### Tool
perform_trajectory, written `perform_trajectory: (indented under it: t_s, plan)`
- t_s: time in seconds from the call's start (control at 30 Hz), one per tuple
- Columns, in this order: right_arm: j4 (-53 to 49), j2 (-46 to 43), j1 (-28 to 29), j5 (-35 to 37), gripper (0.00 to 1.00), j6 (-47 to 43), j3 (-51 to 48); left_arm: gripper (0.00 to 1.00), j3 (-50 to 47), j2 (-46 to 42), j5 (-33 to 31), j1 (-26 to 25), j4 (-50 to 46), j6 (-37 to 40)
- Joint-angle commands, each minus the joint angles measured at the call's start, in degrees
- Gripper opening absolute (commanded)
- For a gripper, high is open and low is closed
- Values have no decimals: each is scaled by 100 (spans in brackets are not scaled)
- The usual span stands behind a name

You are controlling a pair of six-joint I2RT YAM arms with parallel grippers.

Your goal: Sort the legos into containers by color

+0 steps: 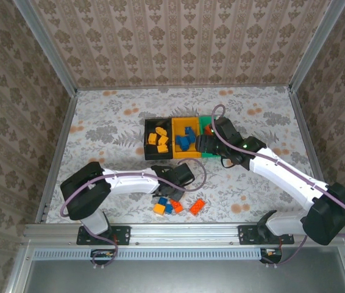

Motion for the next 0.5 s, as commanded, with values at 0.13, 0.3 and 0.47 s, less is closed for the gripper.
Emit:
perform_trajectory:
  t_s: [0.13, 0.3, 0.47]
  plan:
    - [-45, -302, -77, 216, 86, 103, -131, 37, 126, -533, -528, 250, -315, 96]
    - [-8, -420, -86, 176, 87, 164, -246, 37, 99, -1486, -796, 976, -209, 137]
    - [29, -456, -86, 169, 87, 235, -394, 37, 248, -1911, -742, 2056, 219, 148]
